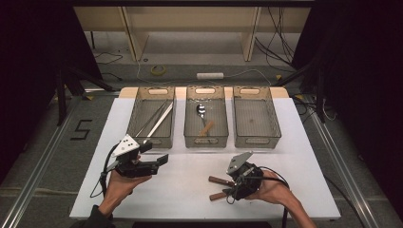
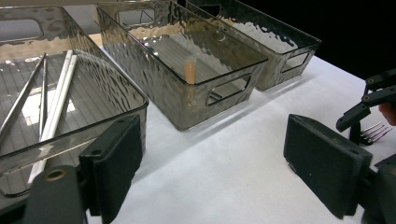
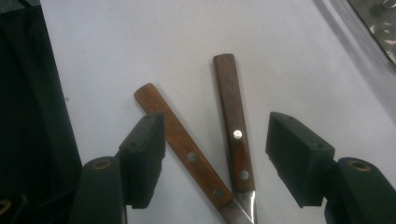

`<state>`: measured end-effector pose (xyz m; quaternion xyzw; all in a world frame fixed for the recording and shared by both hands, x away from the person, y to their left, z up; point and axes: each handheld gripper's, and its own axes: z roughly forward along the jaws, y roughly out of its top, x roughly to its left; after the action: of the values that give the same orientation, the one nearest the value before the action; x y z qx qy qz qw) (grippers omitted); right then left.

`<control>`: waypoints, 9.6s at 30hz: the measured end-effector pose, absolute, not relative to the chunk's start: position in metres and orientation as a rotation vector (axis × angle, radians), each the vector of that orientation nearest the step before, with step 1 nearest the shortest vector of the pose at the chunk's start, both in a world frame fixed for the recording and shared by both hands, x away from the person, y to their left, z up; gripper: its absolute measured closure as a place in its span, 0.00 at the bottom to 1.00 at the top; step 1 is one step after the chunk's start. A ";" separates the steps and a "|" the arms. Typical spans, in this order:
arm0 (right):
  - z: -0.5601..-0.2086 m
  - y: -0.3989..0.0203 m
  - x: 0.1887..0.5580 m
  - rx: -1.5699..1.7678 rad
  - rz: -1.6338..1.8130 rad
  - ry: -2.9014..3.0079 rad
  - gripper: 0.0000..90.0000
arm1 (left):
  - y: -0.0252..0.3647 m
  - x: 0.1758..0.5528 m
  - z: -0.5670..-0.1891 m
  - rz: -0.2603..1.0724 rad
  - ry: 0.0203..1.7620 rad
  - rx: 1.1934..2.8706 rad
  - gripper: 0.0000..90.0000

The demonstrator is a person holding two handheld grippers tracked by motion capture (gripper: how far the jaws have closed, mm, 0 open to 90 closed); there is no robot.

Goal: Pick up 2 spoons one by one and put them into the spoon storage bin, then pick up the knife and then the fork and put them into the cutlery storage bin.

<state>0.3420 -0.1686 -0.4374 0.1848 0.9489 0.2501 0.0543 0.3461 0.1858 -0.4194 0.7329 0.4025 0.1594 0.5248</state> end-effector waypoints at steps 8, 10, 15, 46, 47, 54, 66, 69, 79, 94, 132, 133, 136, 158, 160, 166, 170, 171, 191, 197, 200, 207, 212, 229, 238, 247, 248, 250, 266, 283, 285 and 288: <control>-0.442 -0.165 0.344 0.557 0.698 2.906 0.43 | 0.187 0.345 -0.419 0.384 0.965 1.750 0.21; -0.442 -0.165 0.345 0.555 0.694 2.907 0.43 | 0.187 0.344 -0.419 0.386 0.963 1.750 0.21; -0.442 -0.165 0.347 0.537 0.673 2.921 0.45 | 0.187 0.343 -0.418 0.382 0.961 1.743 0.21; -0.452 -0.158 0.340 0.308 0.429 3.015 0.63 | 0.187 0.338 -0.423 0.370 0.951 1.753 0.21; -0.453 -0.158 0.340 0.294 0.426 3.015 0.64 | 0.188 0.338 -0.423 0.369 0.952 1.752 0.21; -0.458 -0.157 0.342 0.264 0.380 3.035 0.70 | 0.187 0.338 -0.423 0.373 0.946 1.760 0.21; -0.458 -0.157 0.345 0.268 0.377 3.060 0.76 | 0.187 0.337 -0.423 0.372 0.947 1.754 0.21; -0.458 -0.157 0.346 0.244 0.375 3.065 0.77 | 0.187 0.337 -0.423 0.372 0.943 1.759 0.21; -0.457 -0.155 0.349 0.155 0.355 3.085 0.82 | 0.187 0.337 -0.422 0.369 0.941 1.759 0.21; -0.455 -0.154 0.350 0.125 0.363 3.088 0.86 | 0.188 0.336 -0.422 0.364 0.947 1.749 0.21; -0.374 -0.212 0.411 0.806 1.066 2.714 0.86 | 0.212 0.335 -0.418 0.415 0.926 1.686 0.19; -0.372 -0.213 0.414 0.820 1.075 2.699 0.86 | 0.212 0.335 -0.418 0.416 0.927 1.679 0.19; -0.366 -0.216 0.422 0.861 1.094 2.655 0.86 | 0.213 0.335 -0.418 0.428 0.923 1.683 0.19; -0.335 -0.232 0.494 1.136 1.168 2.423 0.86 | 0.212 0.334 -0.420 0.462 0.928 1.673 0.19; -0.334 -0.234 0.500 1.173 1.168 2.398 0.86 | 0.212 0.334 -0.420 0.464 0.928 1.672 0.19; -0.339 -0.240 0.521 1.269 1.166 2.322 0.86 | 0.213 0.335 -0.419 0.464 0.938 1.662 0.19; -0.341 -0.241 0.532 1.308 1.162 2.280 0.86 | 0.212 0.334 -0.419 0.464 0.932 1.669 0.19; -0.342 -0.241 0.534 1.312 1.163 2.272 0.86 | 0.212 0.334 -0.419 0.463 0.932 1.668 0.19; -0.375 -0.239 0.558 1.439 1.083 2.190 0.86 | 0.213 0.333 -0.418 0.464 0.933 1.655 0.19; -0.386 -0.239 0.557 1.473 1.059 2.184 0.86 | 0.213 0.333 -0.418 0.462 0.934 1.654 0.19; -0.390 -0.238 0.557 1.467 1.031 2.199 0.86 | 0.214 0.333 -0.418 0.460 0.930 1.659 0.19; -0.404 -0.239 0.557 1.515 0.993 2.210 0.85 | 0.213 0.332 -0.418 0.462 0.930 1.662 0.19; -0.406 -0.237 0.558 1.575 0.913 2.200 0.62 | 0.213 0.333 -0.418 0.460 0.932 1.662 0.18; -0.360 -0.211 0.484 1.156 1.020 2.468 0.41 | 0.213 0.333 -0.419 0.458 0.940 1.660 0.18; -0.364 -0.197 0.435 1.014 1.045 2.562 0.39 | 0.213 0.333 -0.419 0.453 0.944 1.651 0.18; -0.377 -0.187 0.406 0.937 0.993 2.643 0.38 | 0.215 0.332 -0.419 0.458 0.949 1.648 0.18; -0.378 -0.186 0.404 0.930 0.985 2.648 0.38 | 0.215 0.332 -0.419 0.459 0.947 1.652 0.18; -0.380 -0.185 0.400 0.932 0.981 2.666 0.38 | 0.216 0.332 -0.419 0.457 0.951 1.647 0.18; -0.414 -0.173 0.379 0.880 0.726 2.847 0.39 | 0.216 0.333 -0.419 0.453 0.951 1.647 0.18; -0.437 -0.169 0.372 0.864 0.524 2.919 0.46 | 0.215 0.332 -0.419 0.455 0.947 1.649 0.18; -0.438 -0.170 0.372 0.863 0.518 2.926 0.48 | 0.216 0.332 -0.419 0.454 0.946 1.649 0.18; -0.441 -0.170 0.372 0.860 0.503 2.933 0.52 | 0.215 0.332 -0.419 0.454 0.946 1.649 0.18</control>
<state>0.3715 -0.1701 -0.4414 0.2774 0.9467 0.1623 0.0219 0.3324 0.2149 -0.4193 0.6995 0.4014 0.1923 0.5591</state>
